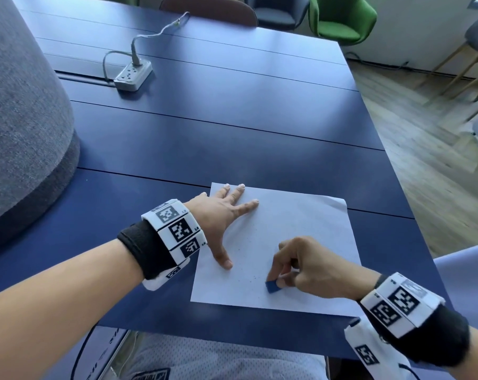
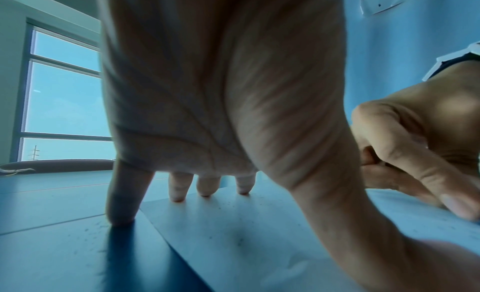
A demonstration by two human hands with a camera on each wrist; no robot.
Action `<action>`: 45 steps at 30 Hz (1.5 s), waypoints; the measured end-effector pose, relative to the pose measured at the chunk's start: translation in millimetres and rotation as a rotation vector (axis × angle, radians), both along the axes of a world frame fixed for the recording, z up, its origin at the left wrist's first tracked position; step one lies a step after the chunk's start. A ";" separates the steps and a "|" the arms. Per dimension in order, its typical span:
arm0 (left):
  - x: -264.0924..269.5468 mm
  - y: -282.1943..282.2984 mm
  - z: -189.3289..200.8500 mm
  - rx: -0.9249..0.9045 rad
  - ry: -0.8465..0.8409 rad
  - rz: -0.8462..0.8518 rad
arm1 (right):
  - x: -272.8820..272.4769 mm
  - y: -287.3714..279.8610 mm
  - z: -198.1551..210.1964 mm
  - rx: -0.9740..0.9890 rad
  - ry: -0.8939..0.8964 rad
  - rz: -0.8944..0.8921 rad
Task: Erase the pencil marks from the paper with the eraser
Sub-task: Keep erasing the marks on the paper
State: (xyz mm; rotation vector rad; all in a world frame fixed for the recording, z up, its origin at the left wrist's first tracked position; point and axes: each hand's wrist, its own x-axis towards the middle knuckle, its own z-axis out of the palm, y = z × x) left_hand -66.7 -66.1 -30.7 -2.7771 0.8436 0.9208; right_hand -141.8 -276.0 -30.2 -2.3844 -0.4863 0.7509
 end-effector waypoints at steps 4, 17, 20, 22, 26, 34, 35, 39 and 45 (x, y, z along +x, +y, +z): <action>0.5 -0.2 0.1 -0.005 0.004 0.002 | 7.6 6.7 -1.8 0.021 -0.106 -0.102; -0.2 2.4 -1.6 -0.020 -0.032 0.023 | 77.8 21.7 -2.4 0.086 -0.158 -0.441; 0.3 3.2 -1.8 -0.018 -0.034 0.014 | 90.7 21.7 -4.0 0.116 -0.202 -0.556; 0.9 2.7 -1.6 -0.015 -0.035 0.007 | 84.0 18.8 -3.4 0.108 -0.191 -0.505; 1.2 2.2 -1.6 -0.006 -0.039 0.003 | 77.3 13.4 2.5 0.025 -0.040 -0.308; 1.6 2.3 -2.1 -0.003 -0.033 0.007 | 92.8 17.4 -5.2 0.052 -0.183 -0.407; 1.6 1.9 -2.1 -0.005 -0.029 0.008 | 88.7 16.2 -2.9 0.036 -0.125 -0.358; 1.1 2.5 -1.3 -0.008 -0.024 0.006 | 94.3 12.4 -0.9 0.016 -0.104 -0.362; -0.3 1.6 -0.7 -0.018 -0.016 0.010 | 92.7 5.5 -5.4 0.066 -0.089 -0.390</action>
